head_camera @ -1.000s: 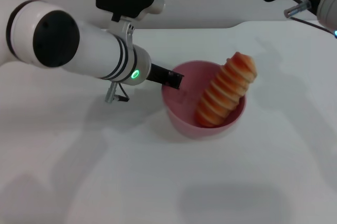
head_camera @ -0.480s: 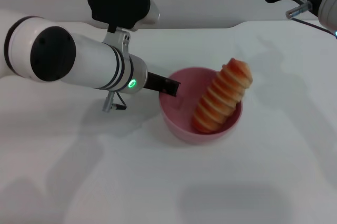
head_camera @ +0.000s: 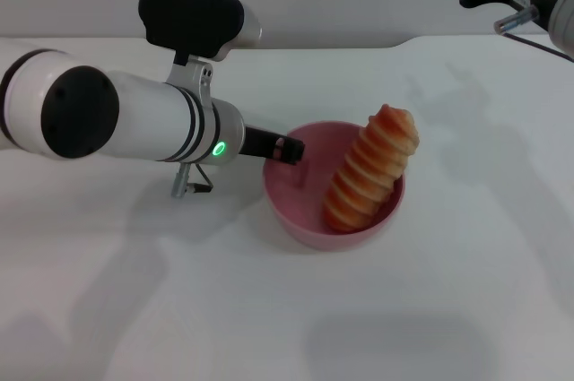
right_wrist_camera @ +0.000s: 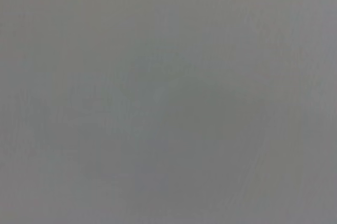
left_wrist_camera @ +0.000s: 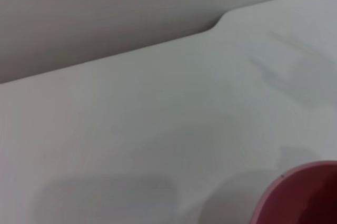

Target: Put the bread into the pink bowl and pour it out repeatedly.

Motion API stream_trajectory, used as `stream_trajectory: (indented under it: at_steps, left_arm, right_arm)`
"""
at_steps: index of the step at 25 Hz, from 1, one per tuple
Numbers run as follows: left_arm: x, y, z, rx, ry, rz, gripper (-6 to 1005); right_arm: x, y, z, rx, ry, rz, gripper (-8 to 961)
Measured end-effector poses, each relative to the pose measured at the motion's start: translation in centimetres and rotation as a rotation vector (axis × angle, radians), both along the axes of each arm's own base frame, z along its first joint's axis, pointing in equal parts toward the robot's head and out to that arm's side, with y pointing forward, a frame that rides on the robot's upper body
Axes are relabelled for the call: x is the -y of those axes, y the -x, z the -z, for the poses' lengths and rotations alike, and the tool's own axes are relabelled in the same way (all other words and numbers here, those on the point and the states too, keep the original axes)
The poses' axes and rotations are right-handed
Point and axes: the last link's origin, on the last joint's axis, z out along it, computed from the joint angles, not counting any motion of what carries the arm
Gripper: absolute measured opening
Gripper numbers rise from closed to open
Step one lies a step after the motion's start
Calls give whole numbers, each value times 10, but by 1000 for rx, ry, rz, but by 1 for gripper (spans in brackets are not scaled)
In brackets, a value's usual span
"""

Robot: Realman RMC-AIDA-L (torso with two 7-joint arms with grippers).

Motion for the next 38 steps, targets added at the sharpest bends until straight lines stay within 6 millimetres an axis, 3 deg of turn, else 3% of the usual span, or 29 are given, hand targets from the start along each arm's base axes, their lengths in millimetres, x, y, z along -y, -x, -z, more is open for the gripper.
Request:
stream_trajectory:
  at_steps: [7,9,10,13,14,15,18,21,27,30,38]
  left_arm:
    - [-7,-4,-8,21,-77,91,443]
    - [-16,-11,-23,55,-161,161,538]
    - [-22,-16,-40,81,-251,226,585]
    - [-32,-21,-70,106,-405,316,639]
    - [-32,-21,-70,106,-405,316,657]
    - [-37,-19,-94,105,-527,367,675]
    - [-39,-9,-113,78,-633,400,729]
    - [-37,14,-123,43,-710,390,783]
    - [-24,66,-118,0,-807,321,810]
    - [-11,78,-105,-4,-839,349,810]
    - [10,93,-74,91,-826,327,810]
  right_arm:
    - [0,-3,0,-13,-5,2,664]
    - [0,-2,-1,-23,-21,-19,664]
    - [0,-2,-2,-24,-33,-35,664]
    - [-2,-6,-10,-8,-97,-100,666]
    - [-2,-8,-12,-4,-115,-115,666]
    - [-2,-13,-14,-9,-144,-144,666]
    - [2,-35,-17,-44,-219,-219,666]
    - [9,-64,-17,-90,-278,-261,666]
    - [30,-132,-18,-264,-382,-132,666]
    - [41,-159,-19,-297,-442,-102,666]
    - [76,-193,-7,-301,-510,-143,666]
